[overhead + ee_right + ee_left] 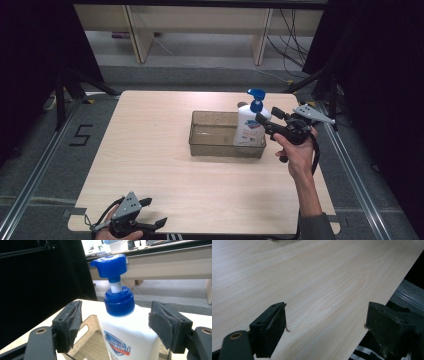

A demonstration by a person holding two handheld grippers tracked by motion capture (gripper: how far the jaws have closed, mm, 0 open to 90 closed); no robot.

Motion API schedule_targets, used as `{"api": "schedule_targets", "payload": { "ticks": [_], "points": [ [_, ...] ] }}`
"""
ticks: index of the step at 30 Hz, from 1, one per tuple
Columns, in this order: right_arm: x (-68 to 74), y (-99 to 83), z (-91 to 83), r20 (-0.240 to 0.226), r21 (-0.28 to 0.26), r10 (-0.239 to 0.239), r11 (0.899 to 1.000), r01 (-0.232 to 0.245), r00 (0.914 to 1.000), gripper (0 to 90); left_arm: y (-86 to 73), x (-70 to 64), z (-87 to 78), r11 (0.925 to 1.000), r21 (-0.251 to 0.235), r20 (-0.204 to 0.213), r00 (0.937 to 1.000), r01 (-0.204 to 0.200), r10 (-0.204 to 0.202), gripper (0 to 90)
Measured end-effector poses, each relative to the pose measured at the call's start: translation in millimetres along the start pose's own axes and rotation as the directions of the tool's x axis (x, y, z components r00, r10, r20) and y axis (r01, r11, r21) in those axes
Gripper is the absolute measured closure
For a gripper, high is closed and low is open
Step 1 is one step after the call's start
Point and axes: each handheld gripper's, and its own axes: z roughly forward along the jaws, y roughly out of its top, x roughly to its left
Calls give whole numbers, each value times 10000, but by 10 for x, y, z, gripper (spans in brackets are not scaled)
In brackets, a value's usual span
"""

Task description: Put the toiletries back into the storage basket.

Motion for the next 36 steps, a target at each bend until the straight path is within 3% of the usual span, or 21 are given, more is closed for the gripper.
{"api": "schedule_targets", "payload": {
  "ticks": [1,4,6,12,14,16,22,31,34,36],
  "points": [
    [-10,0,-6,48,28,-155,9999,155,9999,271,0,-1,0,10000,2,7,10000,-11,11,159],
    [12,-3,-16,4,72,107,9999,-107,9999,271,-1,-14,10,9998,-143,31,9999,142,-142,159],
    [16,2,-25,-26,68,139,9999,-139,9999,271,-1,-1,0,10000,4,-2,10000,-24,24,159],
    [24,0,-56,-92,15,210,9998,-209,9997,266,0,-17,10,9998,-131,42,9999,124,-124,160],
    [26,0,-70,-10,43,18,10000,-18,10000,260,0,-19,10,9998,-138,43,9999,134,-133,159],
    [47,5,-84,-49,98,195,9998,-194,9998,246,0,-18,12,9998,-132,51,9999,126,-125,159],
    [79,7,-105,-53,246,80,9997,-79,10000,193,1,-25,11,9998,-154,52,9999,144,-144,159],
    [84,-7,-138,-145,96,61,9999,-59,9999,188,0,-27,11,9998,-159,17,9999,121,-120,159],
    [100,-24,-158,-82,347,198,9992,-195,9998,188,1,-32,10,9998,-142,8,9999,126,-126,159],
    [95,-37,-149,-128,194,33,9998,-30,9999,187,3,-32,9,9998,-150,6,9999,135,-134,159]
  ]
}}
